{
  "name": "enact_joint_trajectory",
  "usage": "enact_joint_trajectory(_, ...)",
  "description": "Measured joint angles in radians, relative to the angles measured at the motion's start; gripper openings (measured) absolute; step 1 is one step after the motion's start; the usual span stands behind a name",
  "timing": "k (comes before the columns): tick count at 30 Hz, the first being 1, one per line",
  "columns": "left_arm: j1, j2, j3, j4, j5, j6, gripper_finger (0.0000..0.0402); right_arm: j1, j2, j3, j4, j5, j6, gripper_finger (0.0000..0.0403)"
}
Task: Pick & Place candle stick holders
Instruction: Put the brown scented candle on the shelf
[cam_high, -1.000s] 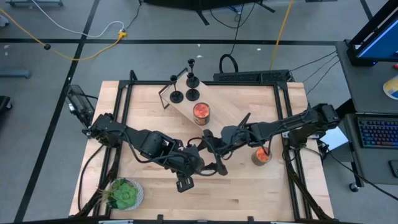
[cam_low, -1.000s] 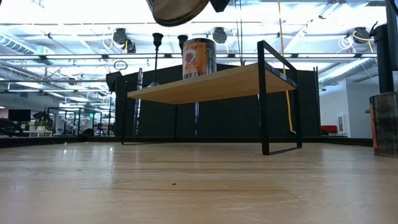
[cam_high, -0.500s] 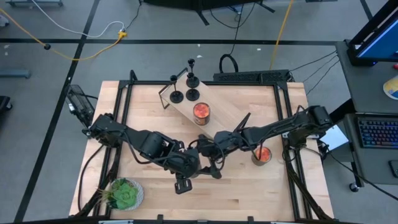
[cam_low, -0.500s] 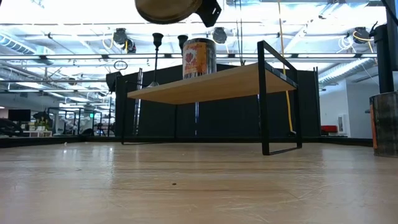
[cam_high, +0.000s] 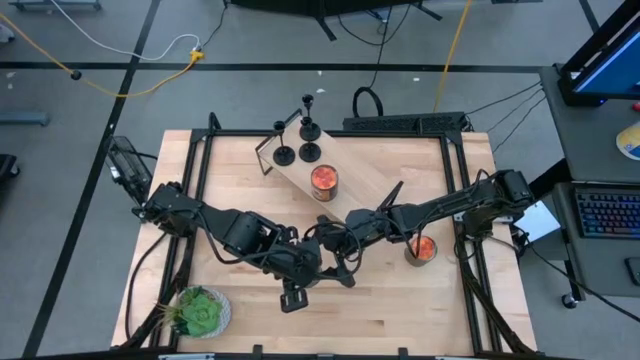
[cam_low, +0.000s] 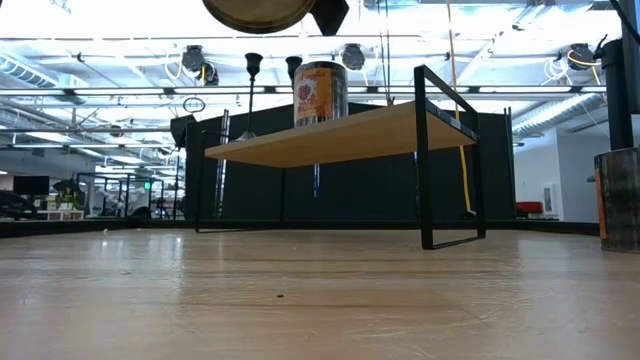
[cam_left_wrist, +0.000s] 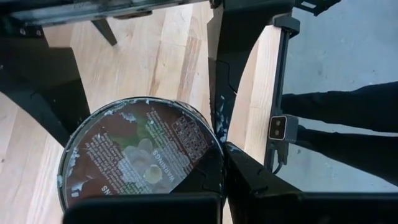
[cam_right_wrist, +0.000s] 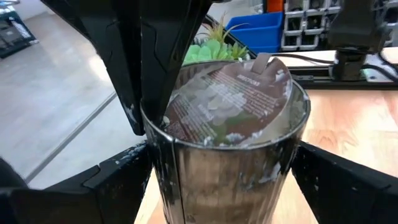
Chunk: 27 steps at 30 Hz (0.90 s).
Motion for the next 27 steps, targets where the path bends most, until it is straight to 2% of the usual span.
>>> enact_joint_trajectory(13, -0.018, 0.005, 0.000, 0.011, -0.048, -0.008, 0.0000, 0.007, 0.003, 0.000, -0.029, -0.012, 0.038, 0.0356)
enact_joint_trajectory(27, -0.021, 0.003, 0.000, 0.033, -0.081, 0.006, 0.0000, 0.004, 0.006, -0.032, 0.054, -0.036, 0.074, 0.0356)
